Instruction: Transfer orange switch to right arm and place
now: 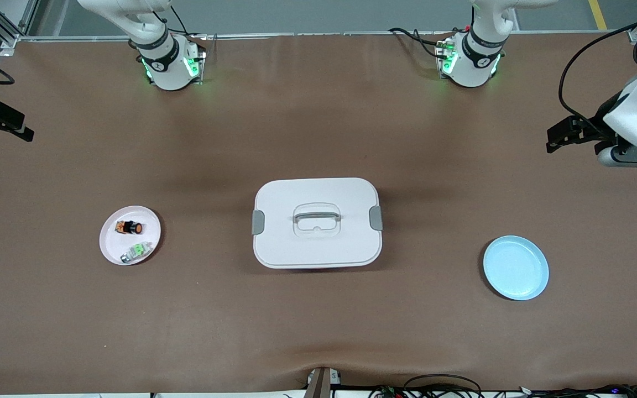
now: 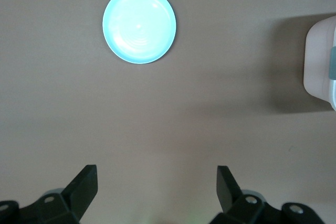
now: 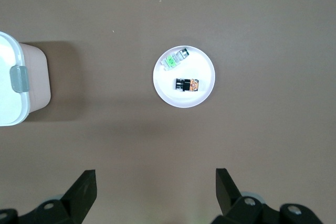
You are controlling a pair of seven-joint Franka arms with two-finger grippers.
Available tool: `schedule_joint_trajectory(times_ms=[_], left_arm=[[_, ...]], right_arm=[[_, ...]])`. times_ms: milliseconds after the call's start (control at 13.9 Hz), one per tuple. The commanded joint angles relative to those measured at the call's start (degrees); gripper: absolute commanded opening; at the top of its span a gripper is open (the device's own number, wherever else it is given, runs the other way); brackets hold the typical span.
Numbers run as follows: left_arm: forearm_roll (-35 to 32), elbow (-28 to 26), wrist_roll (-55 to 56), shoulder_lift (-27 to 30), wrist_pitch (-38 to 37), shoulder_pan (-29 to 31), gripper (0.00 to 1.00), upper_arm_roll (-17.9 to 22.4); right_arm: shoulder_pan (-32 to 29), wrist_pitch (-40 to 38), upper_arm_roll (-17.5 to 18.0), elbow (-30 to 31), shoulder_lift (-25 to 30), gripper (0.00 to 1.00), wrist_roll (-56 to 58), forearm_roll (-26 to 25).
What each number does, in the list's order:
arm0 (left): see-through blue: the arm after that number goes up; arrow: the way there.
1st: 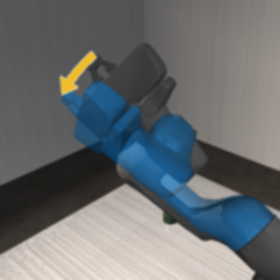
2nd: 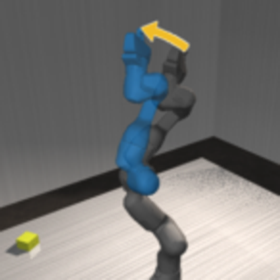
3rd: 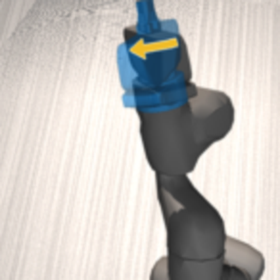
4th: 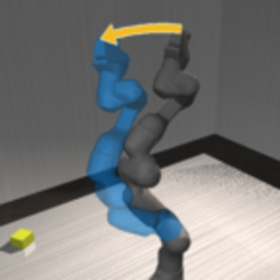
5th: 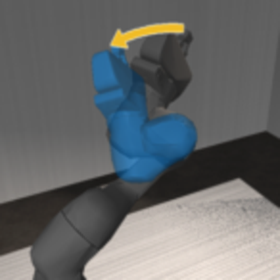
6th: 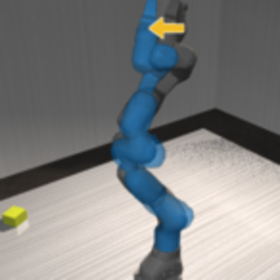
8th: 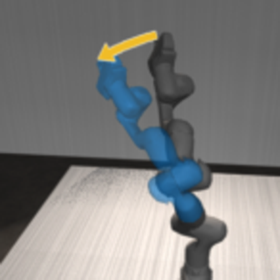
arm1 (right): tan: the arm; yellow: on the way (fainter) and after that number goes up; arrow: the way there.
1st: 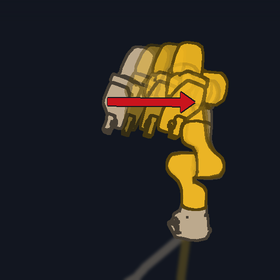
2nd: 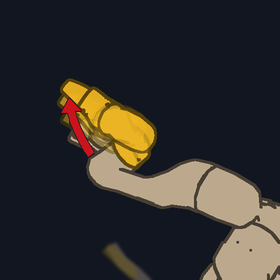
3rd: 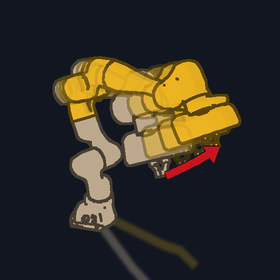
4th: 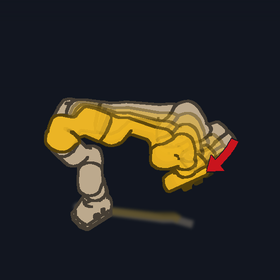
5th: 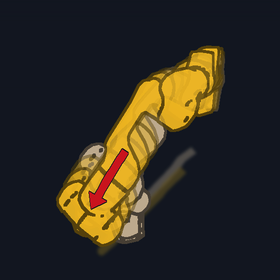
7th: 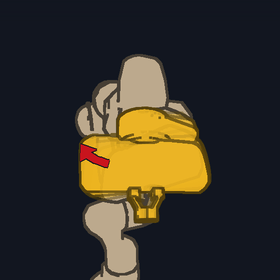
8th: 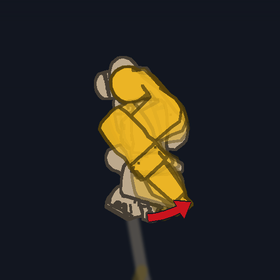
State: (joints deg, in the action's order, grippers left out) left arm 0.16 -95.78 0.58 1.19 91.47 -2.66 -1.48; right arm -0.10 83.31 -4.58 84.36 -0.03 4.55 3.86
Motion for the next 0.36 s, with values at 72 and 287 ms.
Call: schedule_joint_trajectory(times_ms=[72, 287], left_arm=[[-1.22, 1.29, 0.74, -0.31, -1.29, -0.41, 1.00, -0.02], [-1.13, 1.29, 0.73, -0.31, -1.29, -0.41, 1.00, -0.02]], right_arm=[[0.54, -0.25, 0.01, 0.19, 1.09, 1.00, 0.37, -0.78], [0.19, -0.34, -0.17, 0.19, 1.00, 1.00, 0.37, -0.87]])
